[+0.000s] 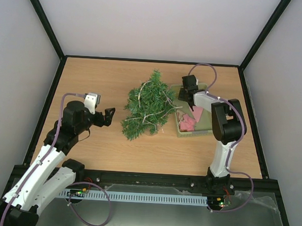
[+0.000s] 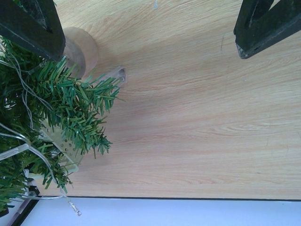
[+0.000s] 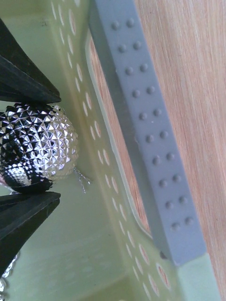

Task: Decorate the small christmas tree

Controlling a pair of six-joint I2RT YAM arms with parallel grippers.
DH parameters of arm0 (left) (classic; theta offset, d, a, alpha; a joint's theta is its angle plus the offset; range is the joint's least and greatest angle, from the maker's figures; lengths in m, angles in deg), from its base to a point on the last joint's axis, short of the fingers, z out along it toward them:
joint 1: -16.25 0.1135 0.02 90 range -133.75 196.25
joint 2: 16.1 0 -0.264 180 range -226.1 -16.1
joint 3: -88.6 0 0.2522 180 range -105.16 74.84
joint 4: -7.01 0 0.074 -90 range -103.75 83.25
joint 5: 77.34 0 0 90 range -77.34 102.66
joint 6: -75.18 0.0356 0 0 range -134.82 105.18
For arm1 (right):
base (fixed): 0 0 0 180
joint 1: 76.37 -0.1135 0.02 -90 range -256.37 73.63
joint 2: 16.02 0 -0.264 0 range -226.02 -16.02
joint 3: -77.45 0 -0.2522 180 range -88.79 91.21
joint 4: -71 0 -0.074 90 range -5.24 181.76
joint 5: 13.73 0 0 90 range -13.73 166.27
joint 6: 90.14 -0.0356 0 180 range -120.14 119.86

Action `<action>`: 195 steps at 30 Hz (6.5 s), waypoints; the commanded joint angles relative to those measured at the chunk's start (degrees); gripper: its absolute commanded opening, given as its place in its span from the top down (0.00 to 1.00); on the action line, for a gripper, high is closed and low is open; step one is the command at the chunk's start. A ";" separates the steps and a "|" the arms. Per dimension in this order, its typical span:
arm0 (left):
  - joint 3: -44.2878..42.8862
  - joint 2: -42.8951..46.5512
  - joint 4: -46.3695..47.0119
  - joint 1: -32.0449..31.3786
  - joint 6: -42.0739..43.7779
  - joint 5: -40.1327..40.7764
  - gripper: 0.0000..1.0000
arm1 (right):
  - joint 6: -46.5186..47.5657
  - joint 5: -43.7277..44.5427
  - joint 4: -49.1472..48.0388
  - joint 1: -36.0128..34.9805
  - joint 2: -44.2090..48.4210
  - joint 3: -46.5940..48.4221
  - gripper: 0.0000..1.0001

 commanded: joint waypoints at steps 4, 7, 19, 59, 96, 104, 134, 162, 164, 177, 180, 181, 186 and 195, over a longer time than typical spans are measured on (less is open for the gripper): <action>0.79 0.42 1.42 0.22 0.77 1.02 0.01 | -0.11 -0.04 2.60 0.04 7.38 -3.15 0.57; 0.75 0.49 1.25 0.22 0.53 1.31 0.01 | -0.41 0.25 4.11 0.04 10.77 -4.86 0.57; 0.33 -0.13 1.14 0.31 -1.43 5.87 0.01 | -1.15 -2.39 11.33 -0.01 30.76 -11.24 0.57; -50.41 -26.43 -0.19 -16.57 -3.70 -12.44 0.39 | -9.74 -36.45 18.75 -6.15 49.31 18.67 0.61; -28.76 -16.60 8.34 -23.14 -11.59 -26.32 0.58 | -25.68 -63.92 -0.62 -6.80 59.96 -5.81 0.61; -30.46 -19.11 7.83 -24.62 -7.28 -22.09 0.58 | -30.06 -66.27 -6.68 -7.11 58.42 -6.24 0.61; -27.10 -22.21 16.13 -28.98 3.33 -15.42 0.69 | -33.70 -69.19 -11.62 -8.03 58.58 -10.19 0.61; -24.82 -18.65 10.60 -29.87 7.26 -13.39 0.98 | -16.91 -59.57 7.96 -8.03 58.84 -8.15 0.61; -25.13 -18.75 9.71 -29.85 7.41 -13.43 0.98 | -16.20 -58.87 8.86 -8.03 59.02 -7.67 0.61; -25.70 -19.25 8.14 -29.84 6.97 -15.26 0.97 | -11.54 -56.48 14.96 -8.01 59.81 -6.60 0.61; -26.02 -19.70 7.79 -29.86 6.33 -15.59 0.98 | -11.17 -56.16 15.68 -8.03 59.92 -6.61 0.61; -26.08 -19.73 7.70 -29.85 6.24 -15.85 0.98 | -10.92 -56.21 15.92 -8.03 59.91 -6.46 0.61; -25.57 -19.34 7.38 -29.86 6.01 -15.91 0.98 | -9.92 -55.85 16.95 -8.03 59.74 -6.62 0.61; -26.21 -19.25 6.59 -29.85 2.87 -18.89 0.98 | -9.52 -56.13 18.12 -8.03 60.39 -5.72 0.61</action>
